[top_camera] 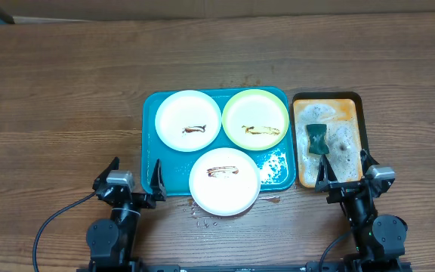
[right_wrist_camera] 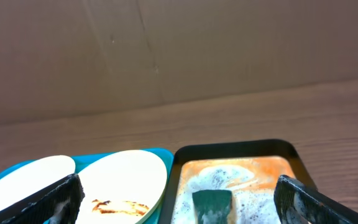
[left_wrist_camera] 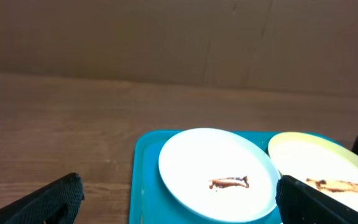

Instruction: Clean dirty plates on tray and stack at the side

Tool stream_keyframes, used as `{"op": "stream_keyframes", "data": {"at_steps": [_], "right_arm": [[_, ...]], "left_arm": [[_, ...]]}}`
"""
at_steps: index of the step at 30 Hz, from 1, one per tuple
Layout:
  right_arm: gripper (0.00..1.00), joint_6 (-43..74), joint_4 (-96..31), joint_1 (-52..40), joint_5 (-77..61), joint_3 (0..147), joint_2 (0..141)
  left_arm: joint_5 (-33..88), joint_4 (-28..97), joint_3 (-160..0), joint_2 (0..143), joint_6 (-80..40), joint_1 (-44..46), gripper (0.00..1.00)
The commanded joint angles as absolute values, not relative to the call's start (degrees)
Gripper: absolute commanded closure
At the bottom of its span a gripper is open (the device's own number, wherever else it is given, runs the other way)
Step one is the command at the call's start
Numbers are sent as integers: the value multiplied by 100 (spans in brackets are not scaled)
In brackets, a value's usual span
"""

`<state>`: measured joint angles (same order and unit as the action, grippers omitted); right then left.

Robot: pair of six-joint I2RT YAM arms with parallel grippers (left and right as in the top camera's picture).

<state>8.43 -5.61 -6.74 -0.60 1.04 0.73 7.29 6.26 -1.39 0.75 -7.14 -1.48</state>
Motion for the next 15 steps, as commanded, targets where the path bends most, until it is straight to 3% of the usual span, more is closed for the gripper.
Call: {"op": "stream_keyframes", "data": {"at_steps": [1,6,15], "right_arm": [[0,1232,-836,-668,-1,233,21],[0,1249,-1782,-668,-3,810,158],[0,1378,-3275,-668,-255,2473,1487]], "left_arm": [[703,1363,-598,64,-797,-110,0],[580,2298,-1420,471,-790,-110,0],[775,4193,-3461,2663,-773,-108,0]]}}
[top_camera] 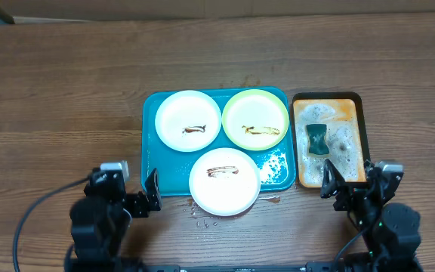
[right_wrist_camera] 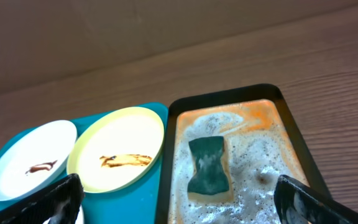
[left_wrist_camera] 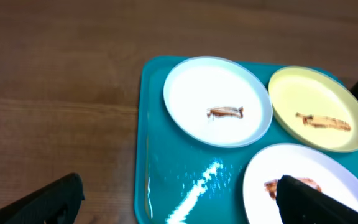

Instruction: Clean dirty plates on tray and stack at the side

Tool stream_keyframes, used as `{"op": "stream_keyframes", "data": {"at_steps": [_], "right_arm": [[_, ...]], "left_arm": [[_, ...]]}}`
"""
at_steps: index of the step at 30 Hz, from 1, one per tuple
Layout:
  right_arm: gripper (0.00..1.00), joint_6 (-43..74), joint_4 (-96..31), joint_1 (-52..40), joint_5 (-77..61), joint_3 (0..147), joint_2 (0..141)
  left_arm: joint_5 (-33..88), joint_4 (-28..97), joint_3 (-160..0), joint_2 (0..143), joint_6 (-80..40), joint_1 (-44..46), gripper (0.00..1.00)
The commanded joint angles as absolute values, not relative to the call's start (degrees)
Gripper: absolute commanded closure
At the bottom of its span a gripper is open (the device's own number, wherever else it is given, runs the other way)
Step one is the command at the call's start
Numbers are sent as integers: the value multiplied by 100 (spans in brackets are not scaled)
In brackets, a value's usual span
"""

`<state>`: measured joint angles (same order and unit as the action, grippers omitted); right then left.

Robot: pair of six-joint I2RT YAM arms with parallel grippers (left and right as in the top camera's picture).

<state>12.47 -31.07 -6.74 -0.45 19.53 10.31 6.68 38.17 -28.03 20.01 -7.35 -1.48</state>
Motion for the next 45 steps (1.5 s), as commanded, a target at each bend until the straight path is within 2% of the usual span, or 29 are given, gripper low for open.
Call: {"op": "stream_keyframes", "data": {"at_steps": [1,11,18,24,27,35,38,41,45], "right_arm": [[0,1378,-3371,-668,-346,2646,1726],[0,1374,-4792,-668,-611,4517,4427],[0,1356,-5155,-668,-620,5352,5717],[0,1354,-5135,-668,-626,5360,5957],[0,1354,-5107,-668,-626,5360,5966],[0,1356,-5113,-668,-631,5360,5966],[0,1354,-5113,-668,-626,5360,5966],[0,1354,-5111,-668,-626,5360,5966],[0,1356,-5111,-668,-626,5360,5966]], "left_arm": [[770,4436,-3721,2958,-773,-108,0],[1028,6090,-5933,5325,-792,-104,0],[2510,5905,-6163,6180,-779,-104,0],[2379,5972,-6160,6919,-770,139,0],[2381,6045,-6160,7334,-773,432,9],[2112,6224,-6160,8600,-779,1249,12],[2099,6235,-6160,9054,-860,1396,16],[2099,6235,-6160,9557,-928,1474,23],[2099,6230,-6160,9944,-928,1481,40]]}}
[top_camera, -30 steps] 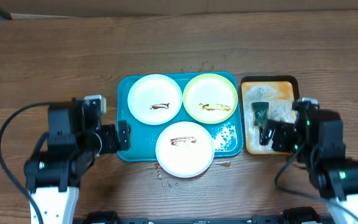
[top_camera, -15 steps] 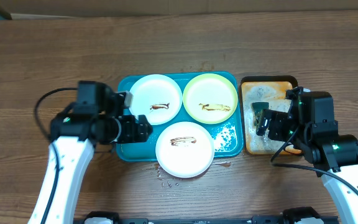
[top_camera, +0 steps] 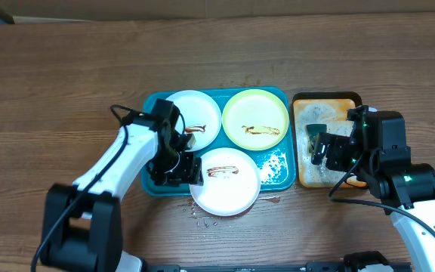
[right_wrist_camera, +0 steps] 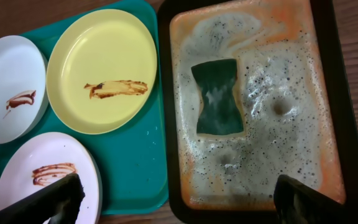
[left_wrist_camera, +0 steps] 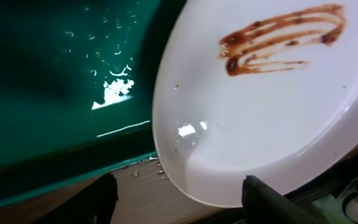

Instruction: Clean dirty plates on tray and stack at the side

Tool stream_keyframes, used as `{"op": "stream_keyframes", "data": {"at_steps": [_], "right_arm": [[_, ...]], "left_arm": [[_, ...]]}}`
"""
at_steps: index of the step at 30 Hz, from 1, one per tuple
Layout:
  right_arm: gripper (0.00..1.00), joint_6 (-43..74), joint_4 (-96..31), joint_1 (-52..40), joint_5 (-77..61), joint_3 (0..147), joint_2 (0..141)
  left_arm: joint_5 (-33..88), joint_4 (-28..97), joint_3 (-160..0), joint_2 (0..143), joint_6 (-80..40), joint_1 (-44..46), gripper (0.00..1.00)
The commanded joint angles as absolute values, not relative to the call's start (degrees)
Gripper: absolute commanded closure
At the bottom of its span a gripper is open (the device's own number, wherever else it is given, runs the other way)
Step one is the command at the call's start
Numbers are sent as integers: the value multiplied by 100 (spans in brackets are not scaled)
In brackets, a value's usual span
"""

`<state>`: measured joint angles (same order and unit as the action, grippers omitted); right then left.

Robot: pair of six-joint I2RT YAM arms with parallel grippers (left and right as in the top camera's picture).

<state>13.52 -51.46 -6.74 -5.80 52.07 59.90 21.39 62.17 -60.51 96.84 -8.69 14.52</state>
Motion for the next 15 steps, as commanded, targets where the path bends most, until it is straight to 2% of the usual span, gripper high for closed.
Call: {"op": "stream_keyframes", "data": {"at_steps": [1,3,5,15], "right_arm": [[0,1354,-5111,-668,-626,5360,5966],[0,1354,-5109,-668,-626,5360,5966],[0,1354,-5109,-668,-624,5360,5966],[0,1354,-5107,-668,-609,5360,5966]], "left_arm": [[2097,6217,-6160,10014,-926,1481,44],[2097,6173,-6160,10138,-926,1481,47],[2099,6110,-6160,10228,-932,1481,59],[2043,5758,-6160,10392,-945,1511,78]]}}
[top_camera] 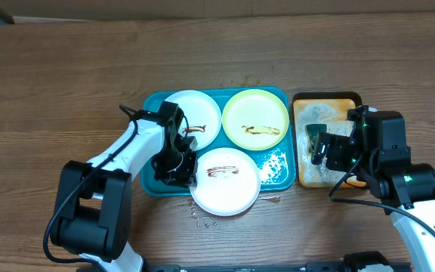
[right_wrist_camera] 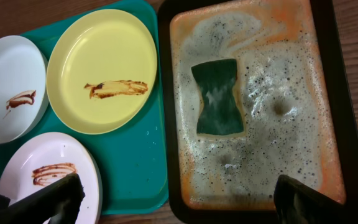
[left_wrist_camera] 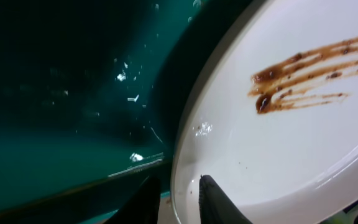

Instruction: Clean dirty plates on tray and stack at the side

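Observation:
Three dirty plates lie on the teal tray (top_camera: 150, 143): a white plate (top_camera: 187, 121) at back left, a yellow-green plate (top_camera: 255, 119) at back right, and a front white plate (top_camera: 224, 181) with a brown smear, overhanging the tray's near edge. My left gripper (left_wrist_camera: 178, 198) is shut on the front plate's left rim, one finger inside the plate (left_wrist_camera: 211, 198) and one outside it. A green sponge (right_wrist_camera: 218, 96) lies in foam in the black soapy tray (right_wrist_camera: 348, 124). My right gripper (right_wrist_camera: 180, 202) hovers open above that tray, clear of the sponge.
The soapy tray (top_camera: 365, 121) sits just right of the teal tray. Water drops (top_camera: 202, 221) lie on the wooden table in front of the front plate. Bare wooden table (top_camera: 59, 98) stretches to the left, behind and to the far right.
My left gripper's fingers, wide apart around the front white plate's left rim before, have shut on that rim. The right arm, the sponge and the plates have not moved.
Both arms first stood low at the table's near edge with open grippers, then were raised and looking down on the trays. Later my left gripper was open at the front white plate's rim and my right open over the soapy tray. Now the left grips that rim.

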Tool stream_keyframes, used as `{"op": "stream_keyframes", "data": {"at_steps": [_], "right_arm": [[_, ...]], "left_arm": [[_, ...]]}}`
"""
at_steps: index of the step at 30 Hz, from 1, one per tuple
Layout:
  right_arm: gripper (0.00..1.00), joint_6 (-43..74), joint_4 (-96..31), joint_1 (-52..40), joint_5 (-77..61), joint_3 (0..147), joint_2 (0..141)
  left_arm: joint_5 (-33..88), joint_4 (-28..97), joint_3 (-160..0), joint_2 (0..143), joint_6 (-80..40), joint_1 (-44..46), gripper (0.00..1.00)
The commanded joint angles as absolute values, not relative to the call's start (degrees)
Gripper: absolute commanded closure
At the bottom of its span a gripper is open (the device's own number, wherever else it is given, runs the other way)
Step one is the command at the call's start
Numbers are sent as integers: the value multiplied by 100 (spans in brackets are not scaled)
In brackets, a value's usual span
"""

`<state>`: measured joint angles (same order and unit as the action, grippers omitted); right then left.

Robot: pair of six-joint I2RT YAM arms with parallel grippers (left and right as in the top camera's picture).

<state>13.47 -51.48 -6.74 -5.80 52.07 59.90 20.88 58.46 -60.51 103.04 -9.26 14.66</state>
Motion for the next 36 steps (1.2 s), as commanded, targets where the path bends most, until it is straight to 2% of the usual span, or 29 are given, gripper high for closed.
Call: {"op": "stream_keyframes", "data": {"at_steps": [1,8,16,23,31,36], "right_arm": [[0,1356,-5105,-668,-609,5360,5966],[0,1356,-5046,-668,-609,5360,5966],[0,1341,-4630,-668,-611,5360,5990],[22,1197,-4624,-668,-740,5518,6528],[26,1044,-4394,-668,-132,5944,7769],[37,1041,-4217,-668,-47,5944,8652]], "left_arm": [[2034,5721,-6160,10392,-945,1511,80],[1857,5557,-6160,10392,-943,1514,96],[1743,5225,-6160,10392,-943,1514,96],[1758,5096,-6160,10392,-947,1514,96],[1761,5089,-6160,10392,-1041,1514,96],[1763,5087,-6160,10392,-1055,1514,96]]}}
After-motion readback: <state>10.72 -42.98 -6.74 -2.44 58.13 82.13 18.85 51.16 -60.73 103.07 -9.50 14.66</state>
